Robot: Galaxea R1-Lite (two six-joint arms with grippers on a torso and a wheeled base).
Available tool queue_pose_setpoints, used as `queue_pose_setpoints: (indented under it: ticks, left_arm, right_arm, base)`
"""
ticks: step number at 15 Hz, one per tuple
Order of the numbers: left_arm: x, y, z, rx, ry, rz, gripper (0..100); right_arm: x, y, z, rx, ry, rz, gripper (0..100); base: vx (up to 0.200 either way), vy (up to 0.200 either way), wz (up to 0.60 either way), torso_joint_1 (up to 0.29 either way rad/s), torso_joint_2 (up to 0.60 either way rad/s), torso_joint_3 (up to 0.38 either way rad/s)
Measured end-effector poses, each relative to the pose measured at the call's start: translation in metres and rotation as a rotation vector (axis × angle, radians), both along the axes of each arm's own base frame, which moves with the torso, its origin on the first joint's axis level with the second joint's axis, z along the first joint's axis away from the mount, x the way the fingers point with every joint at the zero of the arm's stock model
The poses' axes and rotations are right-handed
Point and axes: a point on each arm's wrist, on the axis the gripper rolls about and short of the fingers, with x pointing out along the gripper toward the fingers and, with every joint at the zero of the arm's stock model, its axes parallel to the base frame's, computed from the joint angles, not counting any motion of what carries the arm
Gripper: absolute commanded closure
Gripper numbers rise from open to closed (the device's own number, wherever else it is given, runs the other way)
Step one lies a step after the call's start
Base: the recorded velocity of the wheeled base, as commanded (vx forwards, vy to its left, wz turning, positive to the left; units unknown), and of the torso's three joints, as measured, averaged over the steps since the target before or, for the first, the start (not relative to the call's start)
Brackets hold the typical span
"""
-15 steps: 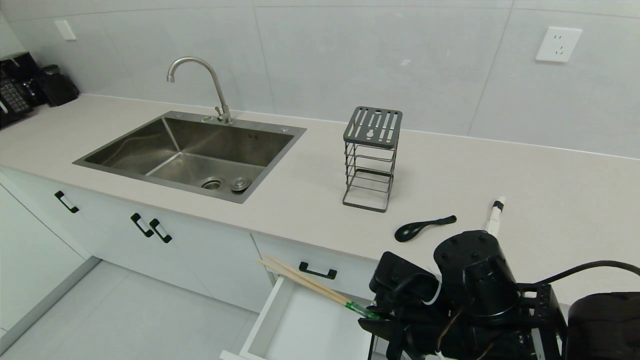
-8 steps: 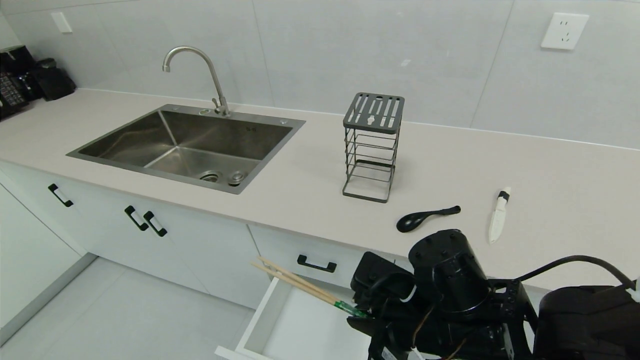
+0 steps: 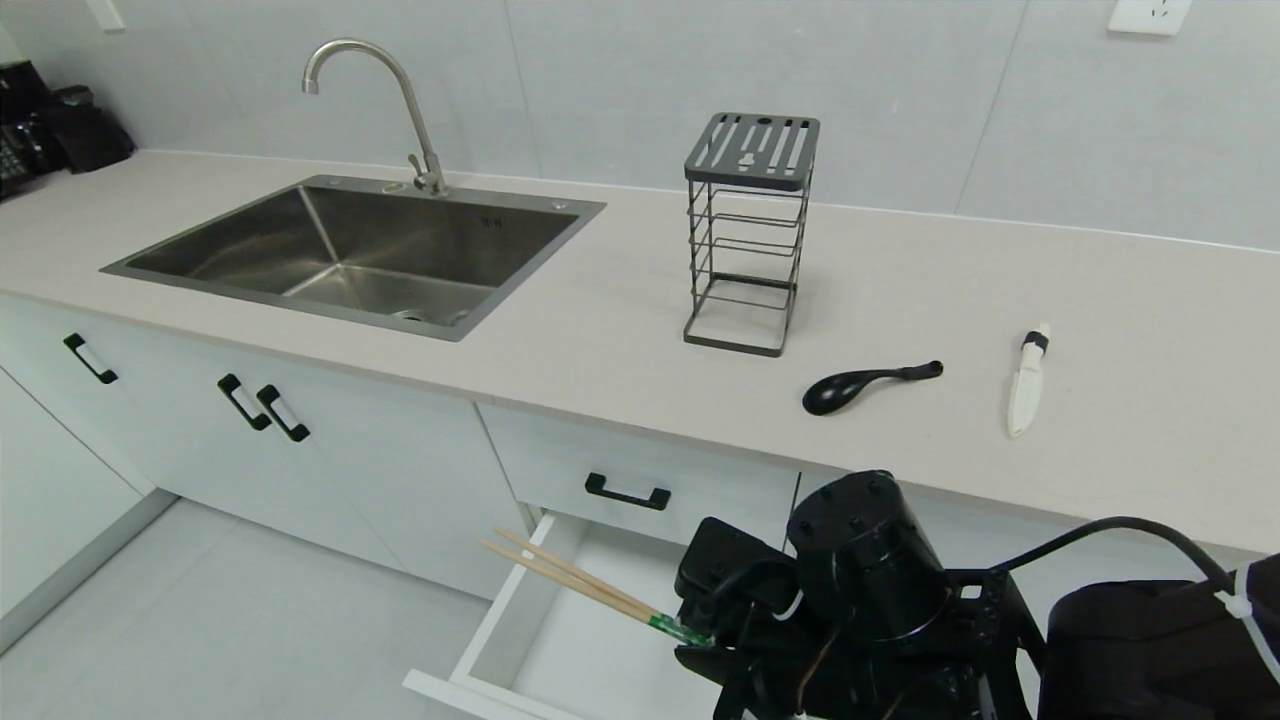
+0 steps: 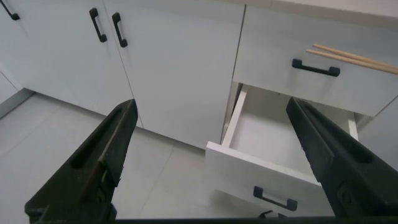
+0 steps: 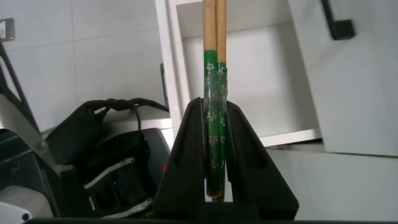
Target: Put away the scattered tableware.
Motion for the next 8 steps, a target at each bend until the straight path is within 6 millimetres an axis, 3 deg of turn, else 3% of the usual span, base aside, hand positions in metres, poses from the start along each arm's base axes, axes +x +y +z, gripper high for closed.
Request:
queue_pose_setpoints:
  ticks: [8]
  left_arm:
    - [0.0,0.0,0.0,0.0,-0.002,0.0,0]
  right_arm:
    - [0.009,0.021,0.0,0.018,-0.013,0.014,100]
  base:
    - [0.0,0.0,0.0,-0.254,0.49,0.237]
